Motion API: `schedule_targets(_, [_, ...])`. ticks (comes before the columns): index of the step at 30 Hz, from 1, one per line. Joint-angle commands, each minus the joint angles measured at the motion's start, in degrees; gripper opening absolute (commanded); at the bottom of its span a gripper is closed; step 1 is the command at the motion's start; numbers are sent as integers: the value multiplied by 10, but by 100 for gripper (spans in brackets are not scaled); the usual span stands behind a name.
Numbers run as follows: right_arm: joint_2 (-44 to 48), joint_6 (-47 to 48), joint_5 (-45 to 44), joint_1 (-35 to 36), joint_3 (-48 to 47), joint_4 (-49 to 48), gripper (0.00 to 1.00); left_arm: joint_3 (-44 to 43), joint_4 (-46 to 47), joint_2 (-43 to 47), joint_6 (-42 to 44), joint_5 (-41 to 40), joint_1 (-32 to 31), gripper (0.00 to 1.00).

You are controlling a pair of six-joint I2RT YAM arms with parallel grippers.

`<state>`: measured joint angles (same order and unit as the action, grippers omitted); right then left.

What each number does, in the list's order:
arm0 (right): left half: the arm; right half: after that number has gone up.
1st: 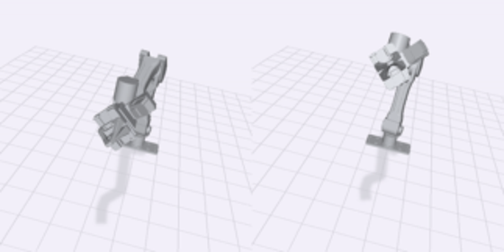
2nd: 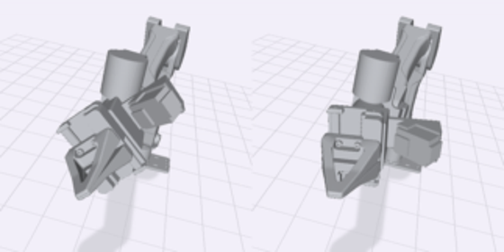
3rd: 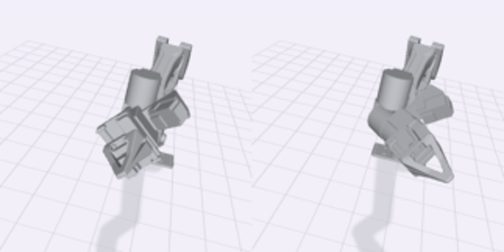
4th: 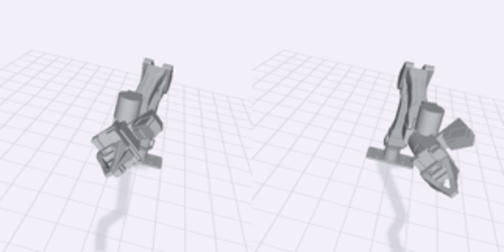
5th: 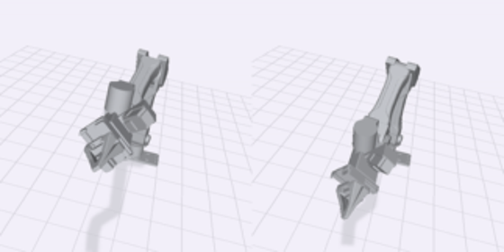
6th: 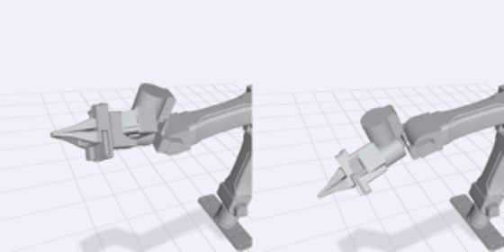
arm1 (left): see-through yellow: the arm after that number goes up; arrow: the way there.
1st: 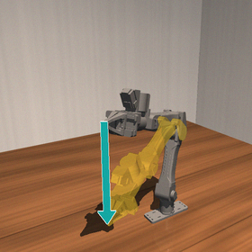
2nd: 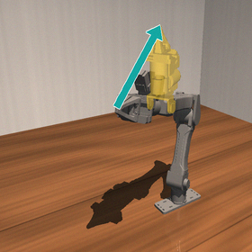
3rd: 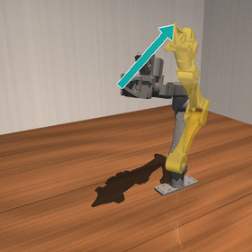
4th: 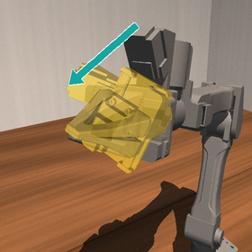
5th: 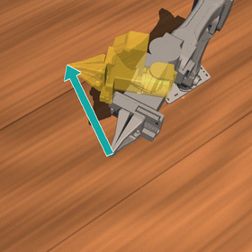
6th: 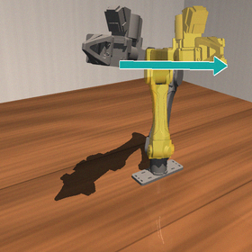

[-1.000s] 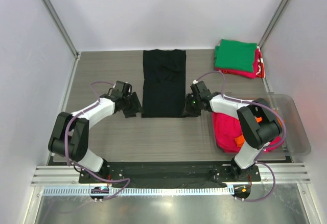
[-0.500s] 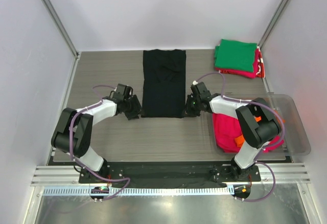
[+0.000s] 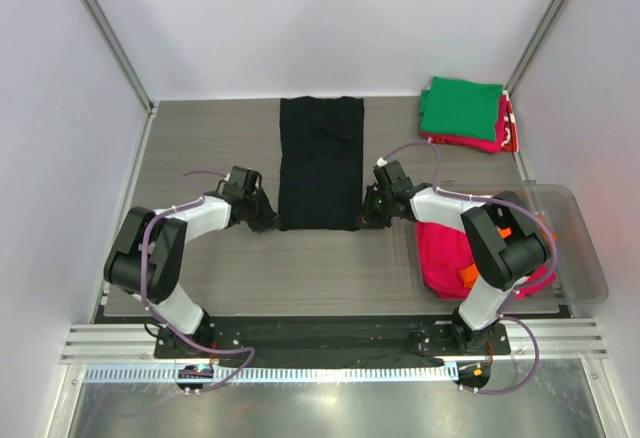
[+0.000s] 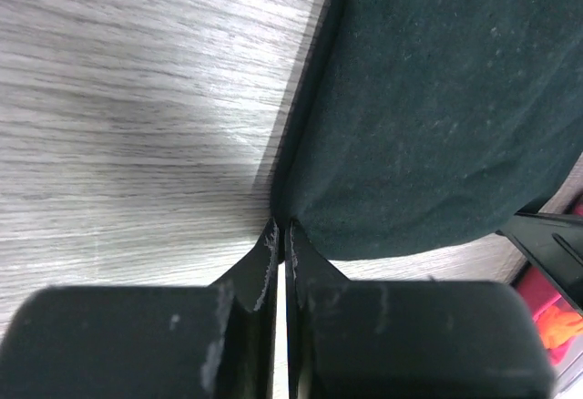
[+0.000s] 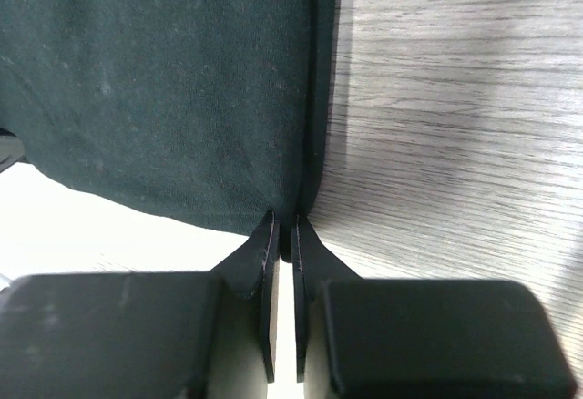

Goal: Fold and stack the t-shirts
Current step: Fold the tshirt

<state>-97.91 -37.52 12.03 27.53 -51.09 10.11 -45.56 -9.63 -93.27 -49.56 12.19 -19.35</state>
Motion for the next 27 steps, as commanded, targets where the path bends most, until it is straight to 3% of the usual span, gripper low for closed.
schedule_targets(1, [-5, 15, -4, 1, 13, 37, 1, -1, 4, 22, -15, -2, -11, 0])
schedule_targets(9, [79, 16, 38, 3, 6, 105, 1, -11, -118, 133, -34, -39, -45, 0])
schedule_targets(15, [162, 18, 51, 38, -19, 208, 1, -9, -220, 248, -69, -59, -78, 0])
schedule_targets(22, [278, -33, -27, 105, -50, 321, 1, -51, -361, 379, -110, -109, -135, 0])
schedule_targets(27, [297, -35, -108, 119, -112, 368, 1, -102, -416, 397, -102, -156, -137, 0])
